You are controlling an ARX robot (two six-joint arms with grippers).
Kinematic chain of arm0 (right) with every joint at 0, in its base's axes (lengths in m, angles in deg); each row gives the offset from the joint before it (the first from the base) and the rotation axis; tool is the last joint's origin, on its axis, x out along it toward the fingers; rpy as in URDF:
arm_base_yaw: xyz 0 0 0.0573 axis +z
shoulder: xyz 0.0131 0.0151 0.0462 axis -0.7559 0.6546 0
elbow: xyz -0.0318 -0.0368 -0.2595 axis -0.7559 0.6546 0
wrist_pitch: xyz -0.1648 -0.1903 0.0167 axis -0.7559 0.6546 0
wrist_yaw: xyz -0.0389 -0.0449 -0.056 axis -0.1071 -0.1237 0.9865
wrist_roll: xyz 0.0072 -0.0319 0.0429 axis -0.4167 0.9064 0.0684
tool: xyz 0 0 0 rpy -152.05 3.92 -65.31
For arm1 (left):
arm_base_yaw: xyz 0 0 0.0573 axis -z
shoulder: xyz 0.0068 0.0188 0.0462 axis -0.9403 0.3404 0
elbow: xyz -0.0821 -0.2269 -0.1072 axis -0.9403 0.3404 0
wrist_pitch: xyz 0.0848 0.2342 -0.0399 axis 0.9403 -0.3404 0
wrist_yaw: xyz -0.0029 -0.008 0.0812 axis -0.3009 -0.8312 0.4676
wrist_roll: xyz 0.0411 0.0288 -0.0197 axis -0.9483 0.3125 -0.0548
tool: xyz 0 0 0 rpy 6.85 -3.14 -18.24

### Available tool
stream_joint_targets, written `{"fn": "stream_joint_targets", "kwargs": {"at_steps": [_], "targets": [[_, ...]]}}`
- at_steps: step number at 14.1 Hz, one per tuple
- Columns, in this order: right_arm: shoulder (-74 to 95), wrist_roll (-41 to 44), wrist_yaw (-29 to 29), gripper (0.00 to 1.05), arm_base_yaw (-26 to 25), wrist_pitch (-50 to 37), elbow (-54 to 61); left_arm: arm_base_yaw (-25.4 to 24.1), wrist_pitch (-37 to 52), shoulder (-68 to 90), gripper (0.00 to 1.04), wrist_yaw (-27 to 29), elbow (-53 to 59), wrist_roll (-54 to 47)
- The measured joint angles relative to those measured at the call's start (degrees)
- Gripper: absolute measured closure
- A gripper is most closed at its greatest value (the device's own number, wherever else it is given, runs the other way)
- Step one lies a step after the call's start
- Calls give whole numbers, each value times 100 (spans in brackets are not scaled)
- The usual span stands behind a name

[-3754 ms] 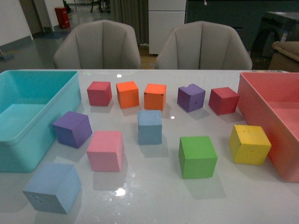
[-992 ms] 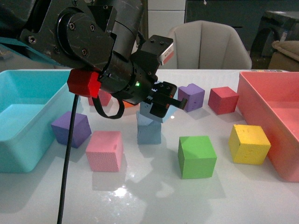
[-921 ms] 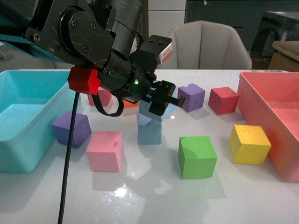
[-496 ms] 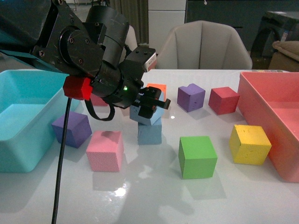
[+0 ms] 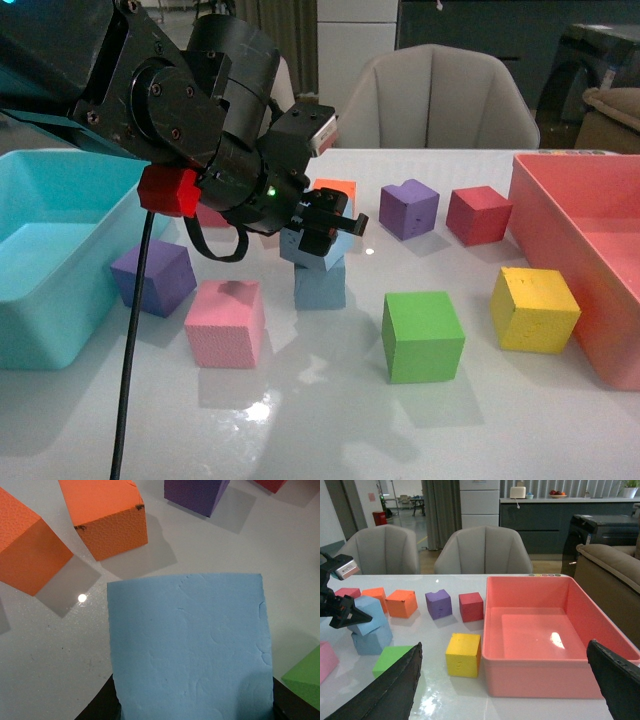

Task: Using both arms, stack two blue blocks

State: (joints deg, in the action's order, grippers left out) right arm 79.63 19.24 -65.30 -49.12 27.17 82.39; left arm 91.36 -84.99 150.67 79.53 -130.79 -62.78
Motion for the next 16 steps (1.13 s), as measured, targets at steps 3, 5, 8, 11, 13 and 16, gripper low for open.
{"fn": "stream_joint_targets", "kwargs": {"at_steps": [3, 5, 8, 11, 13, 16], "targets": [[0, 0, 0, 6, 0, 0, 0, 33, 87, 22, 37, 20, 2, 0], [0, 0, 0, 6, 0, 2, 0, 79, 133, 20, 7, -20, 94, -2], [0, 0, 0, 6, 0, 0, 0, 79, 350, -195, 7, 44, 107, -20], [0, 0, 0, 6, 0, 2, 0, 116, 2308, -2354, 7, -138, 1906, 813], [0, 0, 0, 6, 0, 0, 0, 138, 2487, -2577, 7, -125, 2122, 874], [0, 0, 0, 6, 0, 0, 0, 164, 2743, -3032, 7, -48, 2564, 887]]}}
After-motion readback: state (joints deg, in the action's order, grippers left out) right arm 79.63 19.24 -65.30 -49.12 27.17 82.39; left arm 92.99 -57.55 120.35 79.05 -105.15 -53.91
